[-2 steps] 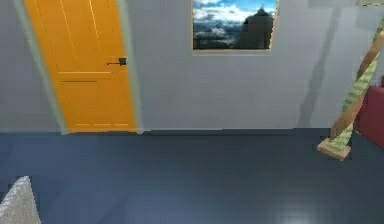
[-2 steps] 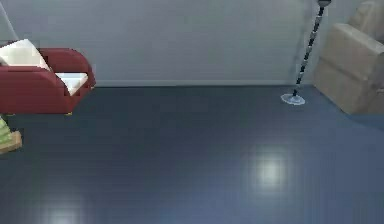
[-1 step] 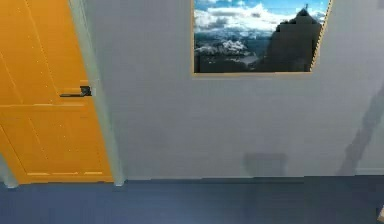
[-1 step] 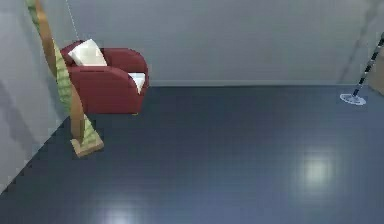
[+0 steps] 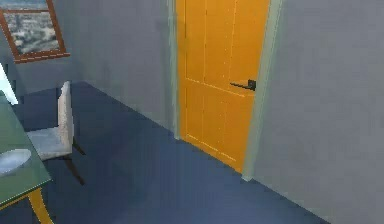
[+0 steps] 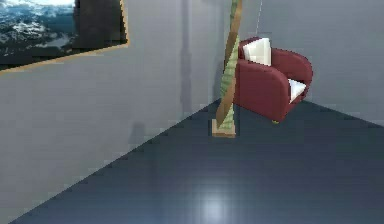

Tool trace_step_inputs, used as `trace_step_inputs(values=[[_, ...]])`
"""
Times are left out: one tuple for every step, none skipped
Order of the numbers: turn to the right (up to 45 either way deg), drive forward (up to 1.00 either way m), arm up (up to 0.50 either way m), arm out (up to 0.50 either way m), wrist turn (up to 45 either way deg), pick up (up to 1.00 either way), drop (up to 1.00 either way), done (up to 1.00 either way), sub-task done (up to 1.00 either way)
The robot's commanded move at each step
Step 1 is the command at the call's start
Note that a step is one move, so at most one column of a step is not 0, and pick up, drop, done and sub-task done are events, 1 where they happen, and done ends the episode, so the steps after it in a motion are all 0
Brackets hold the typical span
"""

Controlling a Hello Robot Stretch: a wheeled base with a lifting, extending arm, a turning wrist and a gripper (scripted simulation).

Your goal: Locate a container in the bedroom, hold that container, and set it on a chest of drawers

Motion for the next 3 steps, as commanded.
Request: trace_step_inputs(values=[[-3.0,0.0,0.0,0.0,0.0,0.0,0.0,0.0,0.0],[0.0,0.7,0.0,0.0,0.0,0.0,0.0,0.0,0.0],[-45.0,0.0,0.0,0.0,0.0,0.0,0.0,0.0,0.0]])
